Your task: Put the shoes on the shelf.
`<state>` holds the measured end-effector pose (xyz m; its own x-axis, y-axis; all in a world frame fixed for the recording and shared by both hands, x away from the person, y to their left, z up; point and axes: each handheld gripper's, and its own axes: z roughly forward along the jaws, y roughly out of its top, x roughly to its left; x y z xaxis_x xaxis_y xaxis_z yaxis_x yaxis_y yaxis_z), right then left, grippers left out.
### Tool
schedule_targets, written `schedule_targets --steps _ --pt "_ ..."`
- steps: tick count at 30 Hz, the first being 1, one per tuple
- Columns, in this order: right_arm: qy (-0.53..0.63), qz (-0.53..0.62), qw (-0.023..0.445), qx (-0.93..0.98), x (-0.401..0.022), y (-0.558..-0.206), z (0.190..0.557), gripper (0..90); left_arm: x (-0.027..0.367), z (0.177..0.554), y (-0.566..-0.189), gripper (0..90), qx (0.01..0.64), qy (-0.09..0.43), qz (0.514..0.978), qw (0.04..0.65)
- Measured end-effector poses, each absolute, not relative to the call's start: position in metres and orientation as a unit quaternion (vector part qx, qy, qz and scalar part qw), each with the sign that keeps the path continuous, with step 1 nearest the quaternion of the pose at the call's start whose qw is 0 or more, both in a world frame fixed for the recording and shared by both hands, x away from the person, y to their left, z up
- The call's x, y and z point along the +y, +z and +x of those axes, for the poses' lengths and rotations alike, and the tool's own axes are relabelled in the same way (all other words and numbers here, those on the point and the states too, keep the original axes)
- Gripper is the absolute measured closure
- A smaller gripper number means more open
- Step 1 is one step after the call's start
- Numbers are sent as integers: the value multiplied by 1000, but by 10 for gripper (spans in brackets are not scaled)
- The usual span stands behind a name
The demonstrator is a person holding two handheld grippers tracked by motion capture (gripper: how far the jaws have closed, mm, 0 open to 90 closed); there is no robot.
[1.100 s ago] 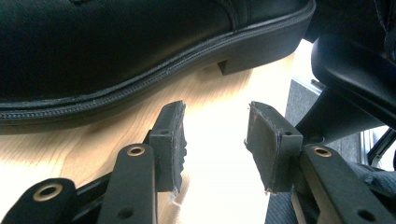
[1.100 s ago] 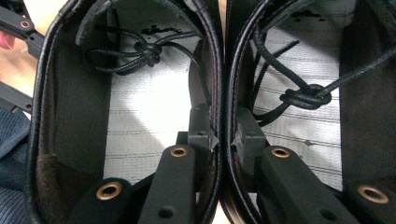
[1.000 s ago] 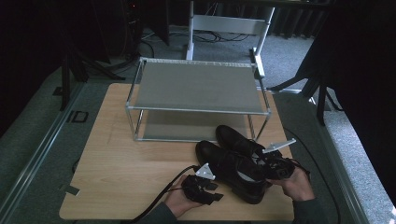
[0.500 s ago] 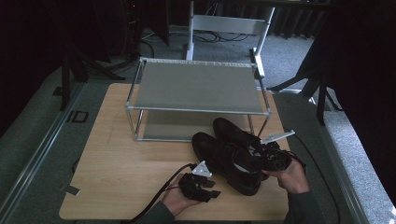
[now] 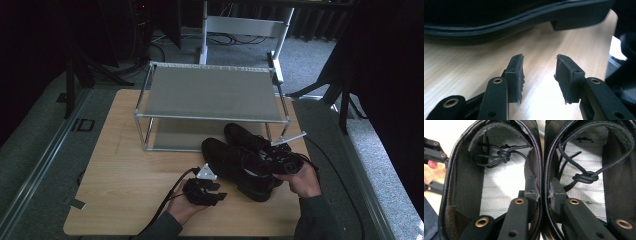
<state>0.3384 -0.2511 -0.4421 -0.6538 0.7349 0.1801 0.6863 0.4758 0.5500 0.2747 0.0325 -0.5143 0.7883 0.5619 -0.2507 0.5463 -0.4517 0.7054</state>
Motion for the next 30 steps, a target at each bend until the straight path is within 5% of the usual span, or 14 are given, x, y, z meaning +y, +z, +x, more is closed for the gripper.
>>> schedule_targets --steps 30 --pt "317 436 64 840 -216 -436 363 803 52 298 -508 568 393 70 817 416"
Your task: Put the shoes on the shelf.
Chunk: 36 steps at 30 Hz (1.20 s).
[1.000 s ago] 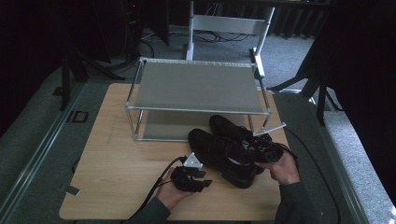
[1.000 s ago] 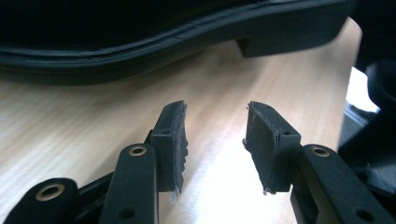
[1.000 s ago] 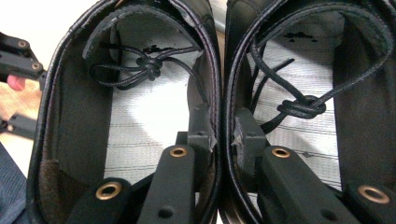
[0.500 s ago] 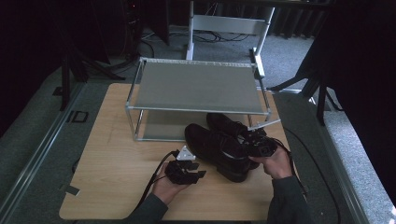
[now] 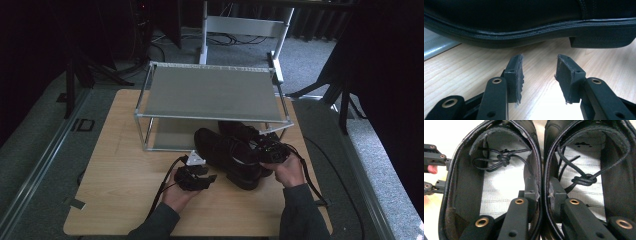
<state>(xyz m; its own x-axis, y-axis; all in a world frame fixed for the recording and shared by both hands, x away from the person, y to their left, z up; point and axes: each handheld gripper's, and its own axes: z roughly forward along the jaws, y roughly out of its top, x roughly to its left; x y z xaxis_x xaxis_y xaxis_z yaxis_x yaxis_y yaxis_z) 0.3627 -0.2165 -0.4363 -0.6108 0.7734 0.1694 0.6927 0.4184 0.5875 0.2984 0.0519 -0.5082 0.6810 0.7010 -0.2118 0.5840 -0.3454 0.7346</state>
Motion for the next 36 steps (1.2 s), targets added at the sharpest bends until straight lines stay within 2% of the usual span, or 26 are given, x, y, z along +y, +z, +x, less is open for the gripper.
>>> schedule_targets --steps 18,29,36 --pt "313 468 96 821 -198 -442 379 802 52 305 -509 561 410 81 807 416" --pt "323 493 107 801 -182 -449 387 801 50 309 -504 490 417 94 798 425" --pt "313 503 122 796 -171 -452 390 801 41 309 -502 485 413 111 797 428"
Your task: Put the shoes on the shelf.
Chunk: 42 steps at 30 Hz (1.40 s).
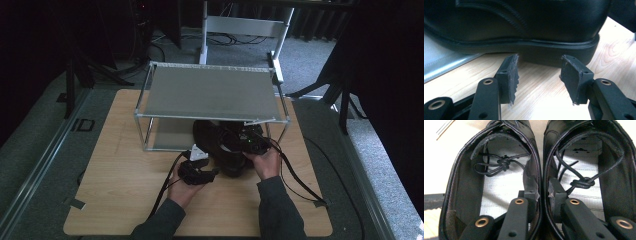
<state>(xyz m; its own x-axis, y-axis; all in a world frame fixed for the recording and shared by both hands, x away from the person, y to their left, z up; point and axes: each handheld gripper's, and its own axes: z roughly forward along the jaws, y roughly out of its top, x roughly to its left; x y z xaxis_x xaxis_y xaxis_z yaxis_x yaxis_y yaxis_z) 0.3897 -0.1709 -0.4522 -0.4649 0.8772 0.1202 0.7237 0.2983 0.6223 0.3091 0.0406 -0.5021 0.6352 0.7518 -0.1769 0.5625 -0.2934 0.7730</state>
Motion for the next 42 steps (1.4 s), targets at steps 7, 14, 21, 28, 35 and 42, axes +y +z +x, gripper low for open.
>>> schedule_targets --steps 7,14,21,28,35,42 --pt "317 518 128 784 -166 -458 392 800 34 313 -505 769 459 178 776 394" --pt "326 533 138 768 -161 -461 394 799 29 324 -511 900 491 192 757 385" --pt "332 535 169 758 -149 -460 392 799 24 325 -510 900 491 201 755 384" --pt "319 519 196 768 -140 -461 389 802 26 337 -515 900 487 198 753 395" --pt "337 523 212 754 -137 -459 389 803 30 348 -514 900 486 207 748 401" --pt "358 528 224 737 -132 -465 392 805 34 360 -516 900 493 215 741 403"
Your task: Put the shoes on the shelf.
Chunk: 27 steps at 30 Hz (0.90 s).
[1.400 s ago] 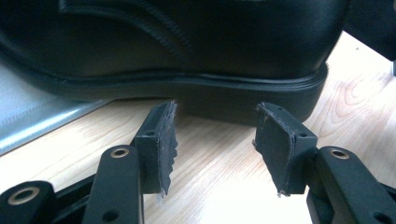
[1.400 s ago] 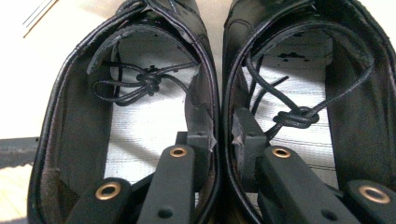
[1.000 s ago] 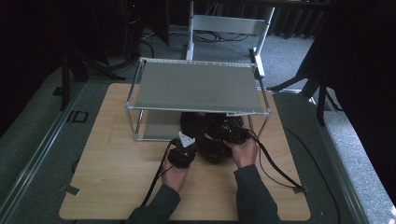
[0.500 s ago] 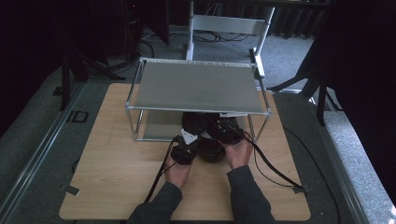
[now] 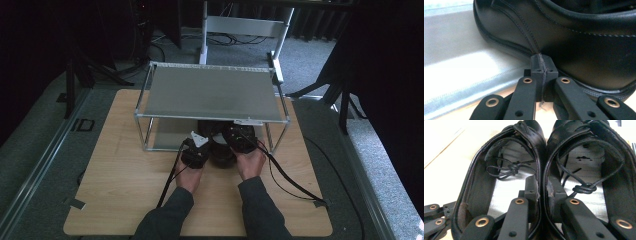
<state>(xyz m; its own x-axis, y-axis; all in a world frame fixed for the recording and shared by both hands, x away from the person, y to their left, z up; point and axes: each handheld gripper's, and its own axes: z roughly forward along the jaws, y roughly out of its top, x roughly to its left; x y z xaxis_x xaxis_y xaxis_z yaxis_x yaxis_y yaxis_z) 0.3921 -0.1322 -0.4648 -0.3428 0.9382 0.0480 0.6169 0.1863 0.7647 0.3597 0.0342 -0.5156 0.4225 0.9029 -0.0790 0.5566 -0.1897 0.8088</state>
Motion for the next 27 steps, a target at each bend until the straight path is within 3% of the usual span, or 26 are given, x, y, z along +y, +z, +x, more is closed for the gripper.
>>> schedule_targets --steps 27 --pt "387 537 285 693 -122 -486 407 804 32 396 -530 900 507 238 719 411"
